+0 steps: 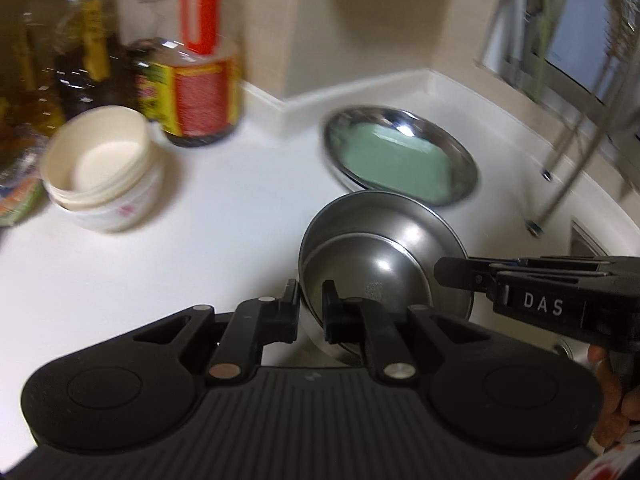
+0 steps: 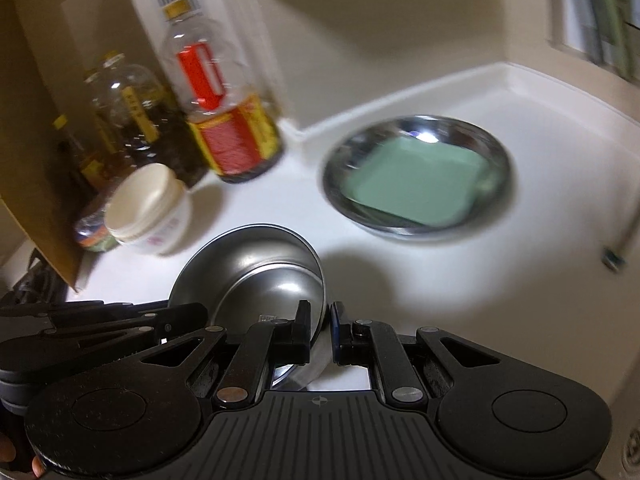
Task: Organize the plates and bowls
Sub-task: 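Carry the steel bowl with the left gripper and lower it onto the cream bowls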
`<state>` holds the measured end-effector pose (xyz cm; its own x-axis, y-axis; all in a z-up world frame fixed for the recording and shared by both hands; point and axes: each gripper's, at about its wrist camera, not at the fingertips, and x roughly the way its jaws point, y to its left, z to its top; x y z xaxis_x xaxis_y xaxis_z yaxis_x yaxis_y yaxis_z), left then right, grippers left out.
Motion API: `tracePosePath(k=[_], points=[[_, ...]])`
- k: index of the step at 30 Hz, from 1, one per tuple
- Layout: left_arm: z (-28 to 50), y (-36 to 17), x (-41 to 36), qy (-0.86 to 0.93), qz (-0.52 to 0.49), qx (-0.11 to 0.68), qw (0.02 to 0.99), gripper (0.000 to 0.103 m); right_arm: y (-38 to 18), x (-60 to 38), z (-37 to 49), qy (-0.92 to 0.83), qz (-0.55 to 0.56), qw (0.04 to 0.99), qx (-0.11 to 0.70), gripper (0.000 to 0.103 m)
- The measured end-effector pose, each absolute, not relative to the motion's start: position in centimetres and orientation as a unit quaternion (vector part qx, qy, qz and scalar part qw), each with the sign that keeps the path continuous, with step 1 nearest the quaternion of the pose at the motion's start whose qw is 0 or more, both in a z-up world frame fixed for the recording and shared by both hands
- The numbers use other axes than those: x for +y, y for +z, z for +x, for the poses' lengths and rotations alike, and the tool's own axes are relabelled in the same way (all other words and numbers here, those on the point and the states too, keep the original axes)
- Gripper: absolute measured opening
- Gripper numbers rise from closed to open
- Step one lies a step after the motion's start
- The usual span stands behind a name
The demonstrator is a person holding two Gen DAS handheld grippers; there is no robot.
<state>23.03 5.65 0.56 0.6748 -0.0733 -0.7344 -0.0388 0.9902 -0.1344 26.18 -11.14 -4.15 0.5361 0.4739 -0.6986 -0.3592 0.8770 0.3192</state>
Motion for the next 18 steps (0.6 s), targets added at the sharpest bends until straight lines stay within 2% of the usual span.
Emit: tracePosePath(k=[18], points=[[26.2, 4.8, 20.1, 0.082, -0.094, 0.343, 0.931, 0.010, 0.0, 5.1, 33.5, 0.337, 0.054, 0.859, 0.382, 0.010]])
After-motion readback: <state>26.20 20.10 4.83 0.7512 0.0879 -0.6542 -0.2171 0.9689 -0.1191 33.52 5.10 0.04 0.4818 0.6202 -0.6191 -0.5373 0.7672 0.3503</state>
